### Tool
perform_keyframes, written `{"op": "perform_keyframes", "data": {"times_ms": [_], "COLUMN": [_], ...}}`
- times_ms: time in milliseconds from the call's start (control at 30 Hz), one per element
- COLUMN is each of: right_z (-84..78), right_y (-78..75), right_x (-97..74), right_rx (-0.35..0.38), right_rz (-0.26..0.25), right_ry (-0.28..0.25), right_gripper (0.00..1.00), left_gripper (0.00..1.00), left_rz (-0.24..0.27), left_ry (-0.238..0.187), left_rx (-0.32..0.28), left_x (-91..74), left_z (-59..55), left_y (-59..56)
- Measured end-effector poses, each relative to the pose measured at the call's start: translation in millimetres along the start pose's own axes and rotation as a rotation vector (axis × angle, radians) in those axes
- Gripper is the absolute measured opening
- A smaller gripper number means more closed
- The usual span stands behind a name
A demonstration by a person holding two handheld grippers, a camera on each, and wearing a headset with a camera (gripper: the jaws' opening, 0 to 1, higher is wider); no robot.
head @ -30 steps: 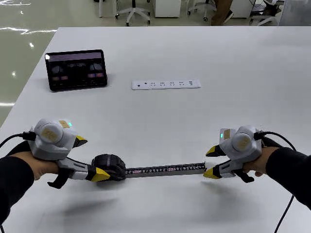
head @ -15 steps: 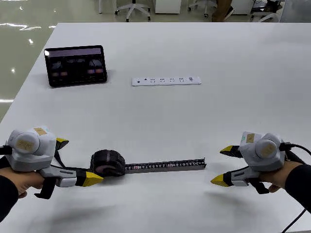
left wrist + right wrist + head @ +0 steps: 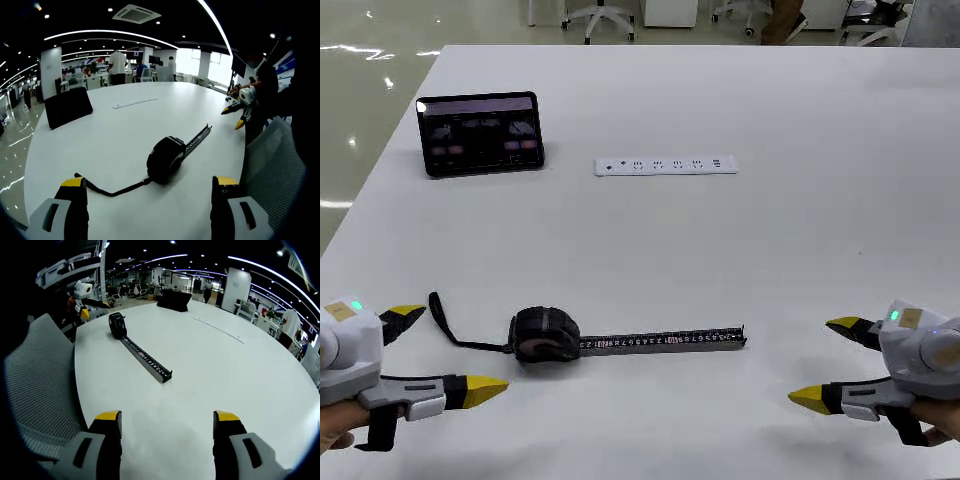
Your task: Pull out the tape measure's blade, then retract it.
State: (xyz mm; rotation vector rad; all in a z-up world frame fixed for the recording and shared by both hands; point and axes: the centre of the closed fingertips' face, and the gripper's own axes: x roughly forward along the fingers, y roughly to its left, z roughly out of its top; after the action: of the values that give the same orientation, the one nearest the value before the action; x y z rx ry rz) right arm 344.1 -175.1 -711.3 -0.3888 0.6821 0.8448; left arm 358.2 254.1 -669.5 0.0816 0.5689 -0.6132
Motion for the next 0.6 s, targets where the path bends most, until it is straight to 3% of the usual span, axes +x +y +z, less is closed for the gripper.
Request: {"op": "perform_keyframes", "data": {"times_ms": [167,433,600], "right_z": [-5.1,-3.0,-0.8], "right_y": [4.9,7.5,9.7], "right_x": [-13.8,-33.1,-36.6], "right_rx": [0.044,0.067,0.100], "right_rz": [-0.033,-0.090,-0.078], "right_ry": [-0.024,-0.087,-0.089], "right_gripper": [0.72,0.85,0.99], "left_gripper": [1.00,1.00,1.00], "left_rz": [0.024,0.008,0.022], "left_ry": [-0.034,-0.026,-0.053], "left_rx": [-0.047,-0.005,-0.017], "left_x": [-12.4,-23.8,-29.4], "left_z": [-2.8,-9.4,-6.7], "left_y": [4.4,-10.7,-10.9]}}
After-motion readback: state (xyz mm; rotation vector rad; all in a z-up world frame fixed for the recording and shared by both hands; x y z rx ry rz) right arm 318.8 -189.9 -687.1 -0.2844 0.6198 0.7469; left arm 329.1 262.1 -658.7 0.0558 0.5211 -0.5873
